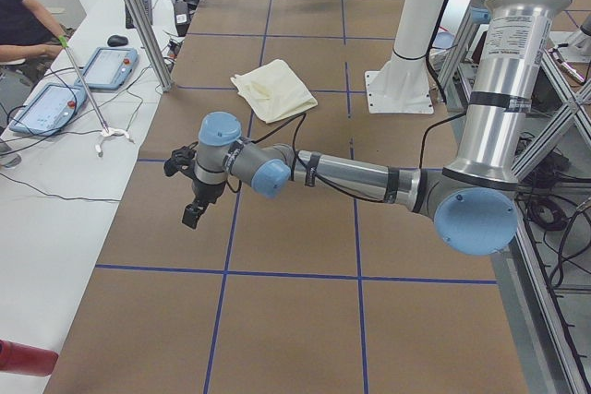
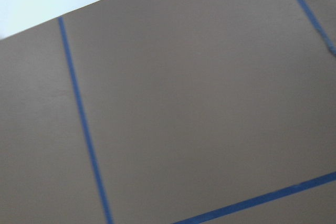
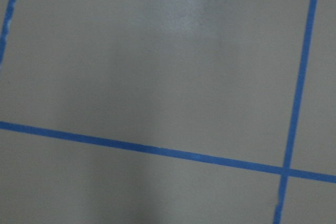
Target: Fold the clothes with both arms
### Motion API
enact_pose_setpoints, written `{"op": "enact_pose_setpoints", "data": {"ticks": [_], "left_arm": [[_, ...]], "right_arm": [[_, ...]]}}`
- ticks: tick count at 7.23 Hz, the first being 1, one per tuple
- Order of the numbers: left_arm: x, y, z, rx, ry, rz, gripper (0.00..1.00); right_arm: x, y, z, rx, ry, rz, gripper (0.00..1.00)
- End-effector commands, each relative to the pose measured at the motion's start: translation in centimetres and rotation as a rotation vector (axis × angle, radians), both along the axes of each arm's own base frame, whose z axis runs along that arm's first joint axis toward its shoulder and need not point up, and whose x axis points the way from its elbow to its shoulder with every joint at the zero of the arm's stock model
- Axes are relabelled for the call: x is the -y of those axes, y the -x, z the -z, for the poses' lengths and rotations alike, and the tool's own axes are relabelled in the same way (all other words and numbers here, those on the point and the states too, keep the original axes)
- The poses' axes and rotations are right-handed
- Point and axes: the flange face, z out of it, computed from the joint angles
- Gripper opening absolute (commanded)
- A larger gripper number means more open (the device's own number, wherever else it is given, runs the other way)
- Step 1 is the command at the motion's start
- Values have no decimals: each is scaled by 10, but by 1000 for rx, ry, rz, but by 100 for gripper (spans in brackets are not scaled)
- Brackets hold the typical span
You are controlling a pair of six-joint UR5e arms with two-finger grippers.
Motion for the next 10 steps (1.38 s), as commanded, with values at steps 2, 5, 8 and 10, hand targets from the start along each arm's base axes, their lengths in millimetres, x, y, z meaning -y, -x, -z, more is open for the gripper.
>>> {"op": "enact_pose_setpoints", "data": {"ticks": [2,5,8,10], "left_arm": [[-28,47,-48,-29,1,-136,100],[-82,50,-70,-43,-8,-132,100],[-98,51,-104,-53,116,-122,100],[-99,50,-68,-61,247,-120,100]], "right_arm": [[-39,-70,-32,-13,72,138,100],[-53,-66,-56,18,103,130,100],[-54,-68,-61,15,71,118,100],[-55,-69,-61,17,99,84,100]]}}
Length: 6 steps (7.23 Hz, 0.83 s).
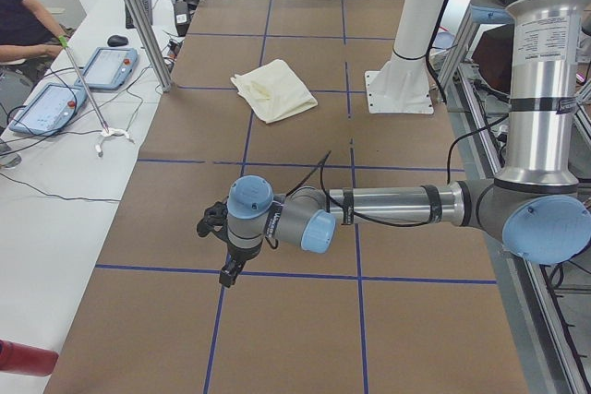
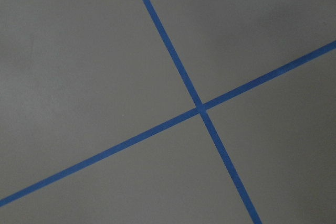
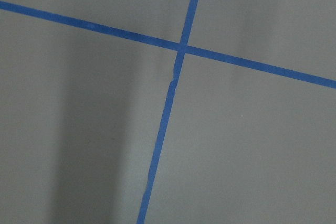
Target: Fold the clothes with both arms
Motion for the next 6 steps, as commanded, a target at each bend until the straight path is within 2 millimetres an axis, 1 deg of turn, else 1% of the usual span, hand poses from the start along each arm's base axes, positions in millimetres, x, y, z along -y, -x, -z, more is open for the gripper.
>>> {"op": "enact_pose_setpoints", "data": {"ticks": [1,3,4,5,6], "left_arm": [[-8,1,25,-3,129,1,100],[-15,1,12,-2,151,-1,100],[-15,1,11,-2,153,-2,100],[-15,1,11,-2,153,-2,100],[-15,1,11,-2,152,-1,100]], "right_arm": [[0,0,1,10,20,-28,100],[-4,0,1,58,42,-55,100],[-8,0,-1,62,49,-62,100],[-19,0,-10,60,45,-100,100],[-23,-1,-10,60,28,-190,100]]}}
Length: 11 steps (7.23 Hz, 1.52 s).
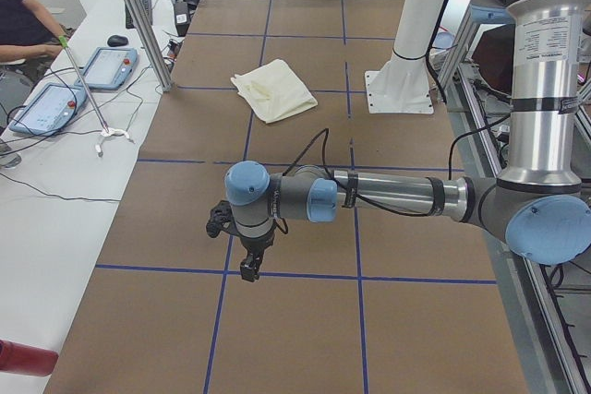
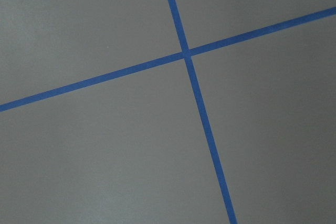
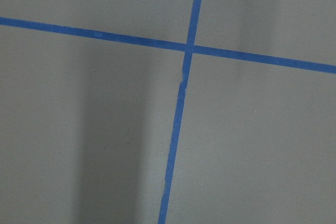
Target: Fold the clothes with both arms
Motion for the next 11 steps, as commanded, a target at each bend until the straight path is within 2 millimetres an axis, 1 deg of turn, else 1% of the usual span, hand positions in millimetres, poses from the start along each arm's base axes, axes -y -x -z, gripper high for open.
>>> {"op": "enact_pose_setpoints", "data": {"ticks": [1,5,7,11], "left_arm": [[1,0,1,1,-4,1,100],[2,0,2,1,-3,3,100],[3,0,8,-5,114,154,100],[4,0,10,-6,128,176,100]], "right_arm": [[-7,-1,-1,1,14,-158,100],[-7,-1,0,0,7,-159,100],[-7,-1,0,0,12,-163,100],[-9,0,-1,3,15,-163,100]]}}
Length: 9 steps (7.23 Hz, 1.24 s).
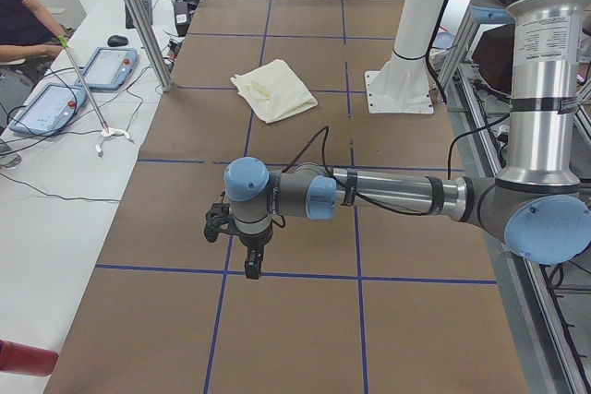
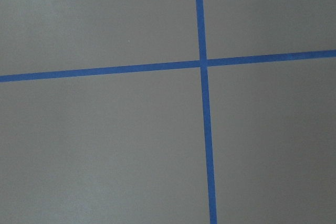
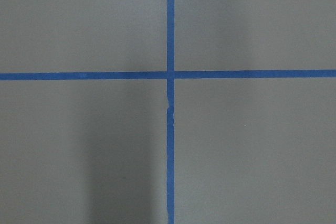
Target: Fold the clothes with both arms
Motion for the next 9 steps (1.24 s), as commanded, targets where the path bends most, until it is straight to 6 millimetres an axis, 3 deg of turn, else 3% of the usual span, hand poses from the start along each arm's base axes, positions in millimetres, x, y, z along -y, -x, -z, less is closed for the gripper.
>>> {"op": "enact_pose_setpoints", "data": {"ticks": [1,9], "left_arm": [[0,0,0,0,1,2,100],[-3,-3,-1,-43,15,3,100]], "right_arm": [[0,0,0,2,0,0,100],[0,0,0,7,2,-2,100]]}}
